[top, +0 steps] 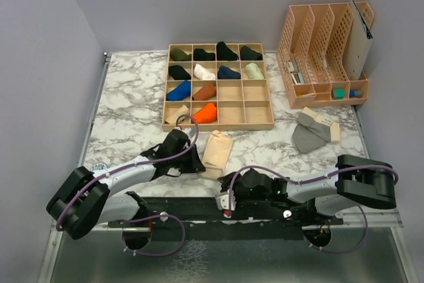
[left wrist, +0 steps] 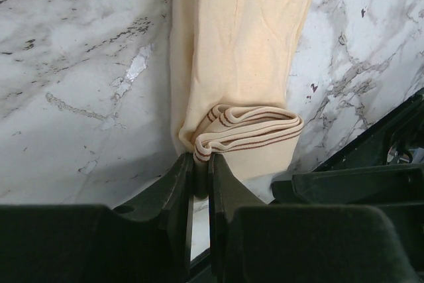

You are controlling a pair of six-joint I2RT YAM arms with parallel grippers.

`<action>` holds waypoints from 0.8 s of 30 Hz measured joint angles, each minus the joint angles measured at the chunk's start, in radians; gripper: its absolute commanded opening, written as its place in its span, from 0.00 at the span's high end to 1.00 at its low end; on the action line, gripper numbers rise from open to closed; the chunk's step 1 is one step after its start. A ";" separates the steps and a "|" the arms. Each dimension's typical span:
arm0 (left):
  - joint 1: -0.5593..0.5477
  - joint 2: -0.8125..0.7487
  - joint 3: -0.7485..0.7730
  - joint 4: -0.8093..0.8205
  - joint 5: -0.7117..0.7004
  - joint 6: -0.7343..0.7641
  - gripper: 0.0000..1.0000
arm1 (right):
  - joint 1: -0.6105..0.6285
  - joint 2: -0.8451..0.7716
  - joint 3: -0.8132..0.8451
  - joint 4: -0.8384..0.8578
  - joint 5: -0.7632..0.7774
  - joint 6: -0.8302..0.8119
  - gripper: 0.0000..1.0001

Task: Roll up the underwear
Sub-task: Roll the underwear to the center of the board.

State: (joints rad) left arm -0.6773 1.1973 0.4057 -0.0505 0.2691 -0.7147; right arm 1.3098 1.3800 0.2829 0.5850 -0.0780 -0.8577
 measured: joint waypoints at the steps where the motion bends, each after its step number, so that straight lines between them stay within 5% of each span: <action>1: 0.000 0.001 0.000 0.000 0.000 0.000 0.85 | 0.005 0.010 0.000 0.016 0.010 -0.015 0.47; 11: 0.001 0.009 0.015 -0.021 0.004 0.011 0.85 | 0.013 0.170 0.023 0.208 0.136 -0.142 0.49; 15: 0.001 0.014 0.025 -0.034 0.005 0.020 0.85 | 0.014 0.228 0.003 0.321 0.192 -0.172 0.57; 24: 0.001 0.018 0.025 -0.029 0.006 0.020 0.85 | 0.018 0.236 0.007 0.303 0.213 -0.183 0.66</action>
State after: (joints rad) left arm -0.6762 1.2148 0.4305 -0.0799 0.2756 -0.6949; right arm 1.3273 1.6157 0.2897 0.8879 0.1349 -1.0405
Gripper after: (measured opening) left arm 0.176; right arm 0.373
